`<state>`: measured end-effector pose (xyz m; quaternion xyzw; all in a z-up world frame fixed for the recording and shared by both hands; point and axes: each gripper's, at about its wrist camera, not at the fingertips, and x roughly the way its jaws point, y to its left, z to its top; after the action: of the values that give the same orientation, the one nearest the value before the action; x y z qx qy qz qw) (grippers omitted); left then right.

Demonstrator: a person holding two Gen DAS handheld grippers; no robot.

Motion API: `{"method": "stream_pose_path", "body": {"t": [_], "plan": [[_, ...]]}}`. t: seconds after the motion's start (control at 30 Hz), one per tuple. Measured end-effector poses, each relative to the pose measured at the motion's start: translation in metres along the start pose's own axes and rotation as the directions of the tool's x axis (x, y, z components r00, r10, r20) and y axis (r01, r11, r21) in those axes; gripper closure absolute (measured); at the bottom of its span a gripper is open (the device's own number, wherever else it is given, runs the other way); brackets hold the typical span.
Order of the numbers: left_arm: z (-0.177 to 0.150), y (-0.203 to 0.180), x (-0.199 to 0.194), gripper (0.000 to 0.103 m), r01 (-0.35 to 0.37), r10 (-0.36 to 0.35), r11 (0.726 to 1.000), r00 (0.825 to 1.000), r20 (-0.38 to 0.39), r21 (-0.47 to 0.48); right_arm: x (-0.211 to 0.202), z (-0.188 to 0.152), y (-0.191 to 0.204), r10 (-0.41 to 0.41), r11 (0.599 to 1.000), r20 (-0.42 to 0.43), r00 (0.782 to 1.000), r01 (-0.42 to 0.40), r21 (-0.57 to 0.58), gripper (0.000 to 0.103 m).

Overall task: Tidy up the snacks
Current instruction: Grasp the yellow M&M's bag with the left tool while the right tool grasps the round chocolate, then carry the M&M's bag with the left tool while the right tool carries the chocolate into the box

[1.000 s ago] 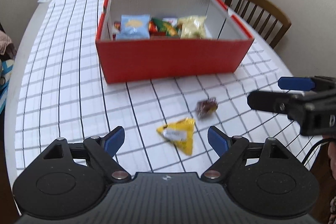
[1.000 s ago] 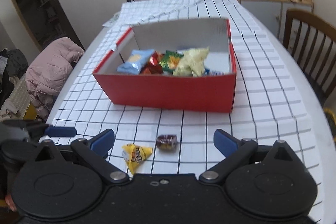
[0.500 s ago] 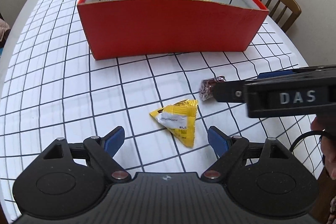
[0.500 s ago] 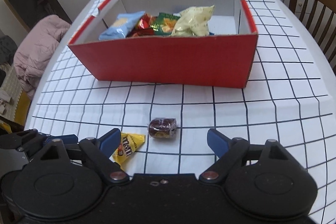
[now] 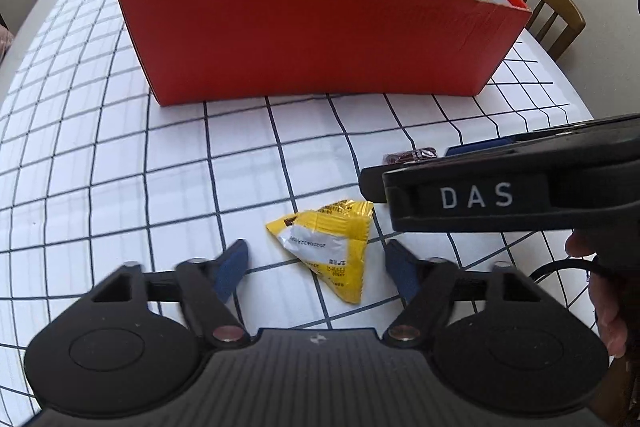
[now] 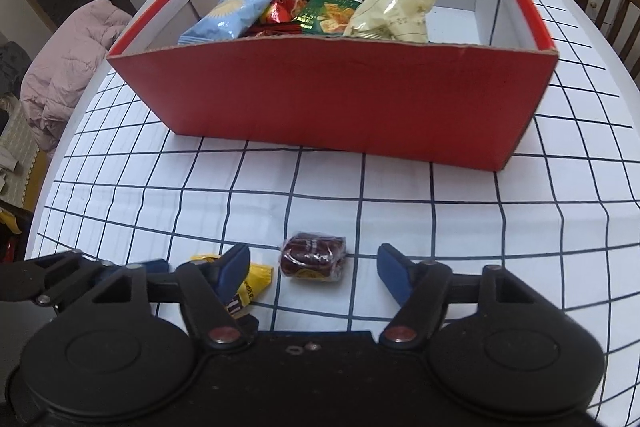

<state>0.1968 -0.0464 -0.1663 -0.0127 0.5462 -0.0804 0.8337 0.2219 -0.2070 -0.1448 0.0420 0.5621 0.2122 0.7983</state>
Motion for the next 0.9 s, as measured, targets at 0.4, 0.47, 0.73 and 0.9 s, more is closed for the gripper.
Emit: {"method": "stream_pose_path", "body": {"t": [0.4,0.47,0.73,0.9], "plan": [[0.002,0.007,-0.001,0.062,0.039,-0.039,0.998,0.999,-0.002,-0.041,0.005,-0.003,-0.001,-0.002,1.0,0.001,1.0,0.002,0.017,0.069],[0.002,0.008,-0.002,0.065,0.041,-0.041,0.998,0.999,-0.004,-0.049,0.002,-0.003,-0.002,-0.006,1.0,0.009,1.0,0.006,0.021,0.071],[0.001,0.014,-0.008,0.065,0.044,-0.044,0.996,0.999,-0.007,-0.08,-0.011,-0.01,-0.008,-0.011,0.999,0.029,1.0,0.01,0.047,0.073],[0.0,0.019,-0.019,0.065,0.058,-0.058,0.994,0.998,0.004,-0.093,-0.024,-0.015,-0.014,-0.007,0.998,0.041,0.999,0.004,0.069,0.075]]}}
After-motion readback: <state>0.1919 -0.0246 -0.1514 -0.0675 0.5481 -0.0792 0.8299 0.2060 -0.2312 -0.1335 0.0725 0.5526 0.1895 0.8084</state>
